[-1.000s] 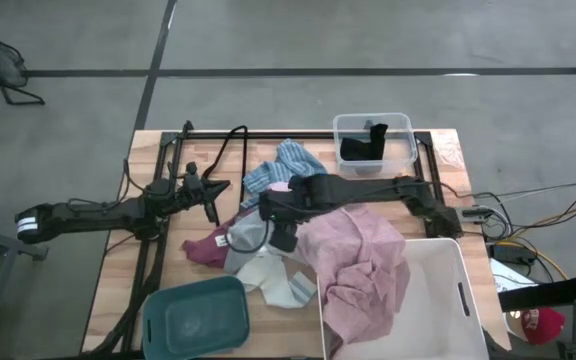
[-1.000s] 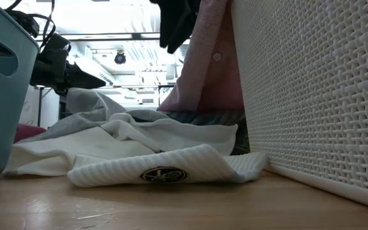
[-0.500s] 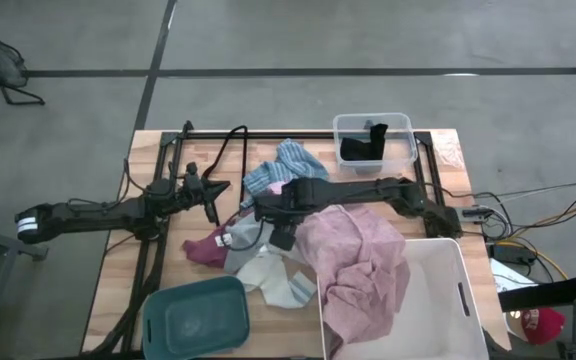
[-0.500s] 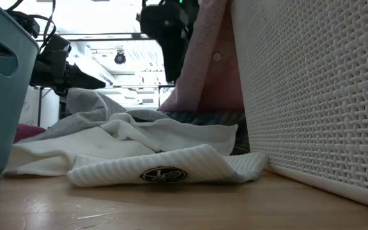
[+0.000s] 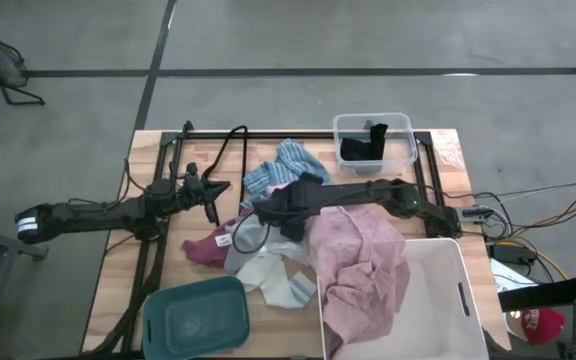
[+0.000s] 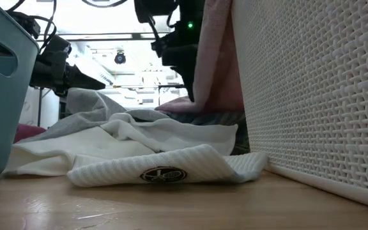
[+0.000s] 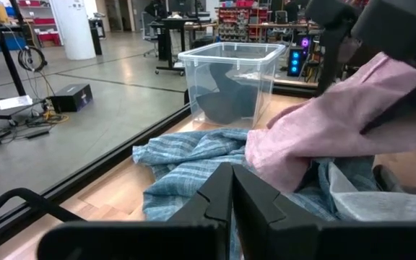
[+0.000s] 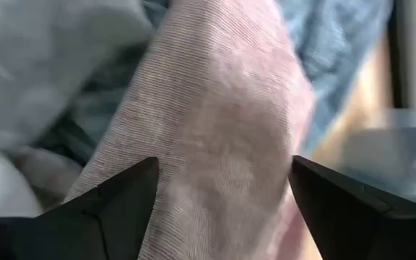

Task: Pick & Place Cloths
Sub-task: Put the light pink shirt into the white bin

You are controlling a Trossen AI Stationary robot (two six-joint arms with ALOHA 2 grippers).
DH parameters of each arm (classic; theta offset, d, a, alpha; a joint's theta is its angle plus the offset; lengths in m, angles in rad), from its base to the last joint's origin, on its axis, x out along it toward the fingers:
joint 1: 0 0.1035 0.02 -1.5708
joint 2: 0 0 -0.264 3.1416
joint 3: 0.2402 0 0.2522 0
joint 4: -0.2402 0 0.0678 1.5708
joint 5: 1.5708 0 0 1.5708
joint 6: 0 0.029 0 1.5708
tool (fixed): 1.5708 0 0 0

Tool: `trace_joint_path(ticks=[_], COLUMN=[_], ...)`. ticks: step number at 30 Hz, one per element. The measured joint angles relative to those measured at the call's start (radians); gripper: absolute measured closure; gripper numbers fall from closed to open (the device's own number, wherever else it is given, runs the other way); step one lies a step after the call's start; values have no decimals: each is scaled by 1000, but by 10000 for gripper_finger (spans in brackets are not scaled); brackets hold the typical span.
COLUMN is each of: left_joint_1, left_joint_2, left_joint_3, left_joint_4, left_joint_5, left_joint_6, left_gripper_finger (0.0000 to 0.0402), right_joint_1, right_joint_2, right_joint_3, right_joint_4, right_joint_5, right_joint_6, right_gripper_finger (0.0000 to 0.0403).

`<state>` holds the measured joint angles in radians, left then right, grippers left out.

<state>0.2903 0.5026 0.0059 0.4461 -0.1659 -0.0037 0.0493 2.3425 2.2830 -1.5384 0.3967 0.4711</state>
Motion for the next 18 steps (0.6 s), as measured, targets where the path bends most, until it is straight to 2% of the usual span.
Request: trace_joint_path(ticks=[4,7,10,15,16,18], left_joint_1=[0,0,0,0,0,0], left_joint_2=[0,0,0,0,0,0], left_joint_3=[0,0,0,0,0,0], left_joint_4=[0,0,1,1,1,1], left_joint_5=[0,0,0,0,0,0], left_joint_6=[0,0,0,0,0,0], left_gripper_finger=[388,388,388,388,388,388], right_joint_1=[-13,-30,-46,-47,-46,-44], right_joint_2=[0,0,0,0,0,1], right_joint_3=[-23,-39,-58,-66,-59,-32], right_joint_4=[85,87,87,84,74,54], right_joint_5=[-56,-58,-57,-62,-62,-61], right_joint_6=[-39,-33,-32,-83,-94,-89], right_gripper_finger=[111,140,199,355,373,382])
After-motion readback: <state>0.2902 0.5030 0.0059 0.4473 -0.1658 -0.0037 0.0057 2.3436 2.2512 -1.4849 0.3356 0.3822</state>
